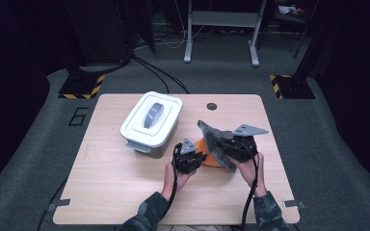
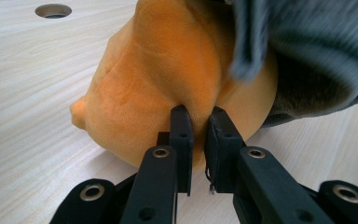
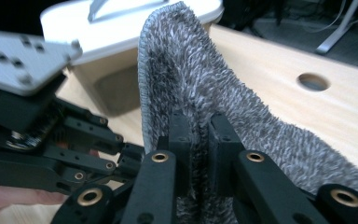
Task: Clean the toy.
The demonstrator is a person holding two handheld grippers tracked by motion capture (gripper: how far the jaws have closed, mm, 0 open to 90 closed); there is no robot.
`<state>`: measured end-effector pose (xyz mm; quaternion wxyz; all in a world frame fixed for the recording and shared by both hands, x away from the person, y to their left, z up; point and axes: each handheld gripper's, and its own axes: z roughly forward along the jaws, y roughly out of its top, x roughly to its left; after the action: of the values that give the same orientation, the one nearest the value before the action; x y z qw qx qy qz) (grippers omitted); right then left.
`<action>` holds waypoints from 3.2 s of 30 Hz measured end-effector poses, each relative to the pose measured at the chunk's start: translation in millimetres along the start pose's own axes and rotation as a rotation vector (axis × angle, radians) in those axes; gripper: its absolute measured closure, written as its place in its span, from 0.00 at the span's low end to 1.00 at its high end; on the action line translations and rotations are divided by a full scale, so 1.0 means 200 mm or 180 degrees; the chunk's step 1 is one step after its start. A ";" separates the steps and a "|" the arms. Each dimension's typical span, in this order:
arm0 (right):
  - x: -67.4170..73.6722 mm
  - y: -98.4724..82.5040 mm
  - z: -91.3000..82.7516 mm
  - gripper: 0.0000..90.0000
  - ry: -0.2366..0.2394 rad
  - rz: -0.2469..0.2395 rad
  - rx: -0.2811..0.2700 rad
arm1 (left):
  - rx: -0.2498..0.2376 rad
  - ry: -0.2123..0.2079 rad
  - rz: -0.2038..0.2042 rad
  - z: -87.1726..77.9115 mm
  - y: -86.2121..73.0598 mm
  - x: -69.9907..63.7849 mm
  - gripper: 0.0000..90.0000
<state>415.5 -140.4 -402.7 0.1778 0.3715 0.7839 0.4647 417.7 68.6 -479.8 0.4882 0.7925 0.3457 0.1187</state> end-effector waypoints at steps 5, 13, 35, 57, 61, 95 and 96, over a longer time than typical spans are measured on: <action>0.05 -0.04 0.11 0.70 -0.0251 -0.0235 0.0242 | -0.0007 0.0003 0.0006 0.00 -0.01 0.01 0.91; 0.04 -0.07 0.12 0.37 -0.0666 -0.0095 0.0355 | -0.0020 -0.0026 -0.0017 0.00 -0.02 0.01 0.91; -0.14 -0.17 0.04 0.89 -0.0548 0.0299 0.0293 | -0.0008 -0.0018 -0.0074 0.00 -0.03 0.03 0.91; -0.33 -0.37 0.14 0.90 -0.0887 0.0616 0.0764 | -0.0015 -0.0002 -0.0130 0.00 -0.02 0.03 0.91; -0.35 -0.40 0.18 0.90 -0.0863 0.0629 0.0848 | -0.0014 0.0005 -0.0114 0.00 -0.02 0.03 0.91; -0.14 -0.15 0.02 0.90 -0.0584 0.0221 0.0376 | 0.0124 0.0257 0.0222 0.03 -0.04 0.01 0.45; -0.14 -0.15 0.03 0.90 -0.0585 0.0228 0.0385 | 0.0113 0.0259 0.0234 0.04 -0.04 0.01 0.47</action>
<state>424.8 -167.0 -433.1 0.2095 0.4503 0.7771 0.3866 419.7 66.4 -491.0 0.4550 0.8077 0.3379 0.1625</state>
